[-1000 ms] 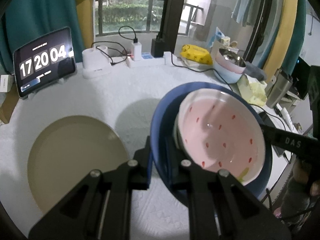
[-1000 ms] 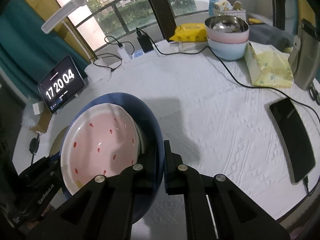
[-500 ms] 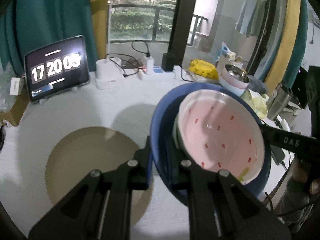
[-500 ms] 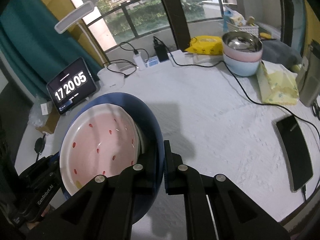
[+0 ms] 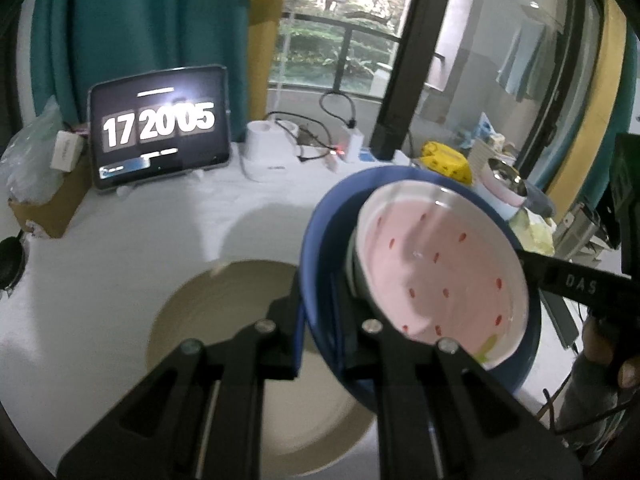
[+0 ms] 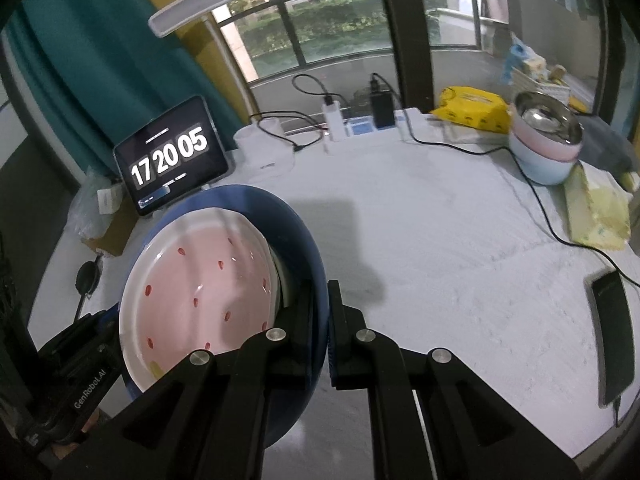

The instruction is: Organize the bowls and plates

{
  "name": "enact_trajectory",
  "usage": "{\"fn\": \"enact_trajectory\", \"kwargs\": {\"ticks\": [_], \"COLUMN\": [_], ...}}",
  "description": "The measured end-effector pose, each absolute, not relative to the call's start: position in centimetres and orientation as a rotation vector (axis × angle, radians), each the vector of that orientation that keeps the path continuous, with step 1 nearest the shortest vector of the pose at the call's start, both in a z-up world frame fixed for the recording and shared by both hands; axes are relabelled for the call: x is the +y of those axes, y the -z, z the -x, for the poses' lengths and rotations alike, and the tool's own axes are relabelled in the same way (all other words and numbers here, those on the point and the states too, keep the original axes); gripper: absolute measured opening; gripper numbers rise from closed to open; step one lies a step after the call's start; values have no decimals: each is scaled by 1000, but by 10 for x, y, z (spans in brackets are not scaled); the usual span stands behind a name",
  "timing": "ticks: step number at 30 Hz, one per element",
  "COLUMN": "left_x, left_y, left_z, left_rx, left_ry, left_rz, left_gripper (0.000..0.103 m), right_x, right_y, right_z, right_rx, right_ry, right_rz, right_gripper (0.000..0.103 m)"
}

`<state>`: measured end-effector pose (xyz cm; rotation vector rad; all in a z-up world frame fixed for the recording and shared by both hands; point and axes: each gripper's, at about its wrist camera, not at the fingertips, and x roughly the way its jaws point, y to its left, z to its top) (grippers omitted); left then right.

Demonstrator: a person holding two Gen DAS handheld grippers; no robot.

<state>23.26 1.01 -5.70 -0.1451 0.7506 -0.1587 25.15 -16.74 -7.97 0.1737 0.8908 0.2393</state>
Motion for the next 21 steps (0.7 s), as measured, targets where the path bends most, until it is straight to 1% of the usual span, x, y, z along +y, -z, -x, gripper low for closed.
{"fn": "enact_trajectory", "kwargs": {"ticks": [13, 21], "left_x": [77, 89], "left_y": [77, 95], "left_z": [-242, -247], "left_rx": [784, 827], "left_ry": [61, 28], "left_rz": [205, 207], "left_gripper": [10, 10], "right_x": [-97, -81], "right_y": [102, 125], "right_z": [-284, -298], "right_rx": [960, 1025], "right_ry": [-326, -344], "right_rz": [-126, -129], "right_gripper": [7, 7]}}
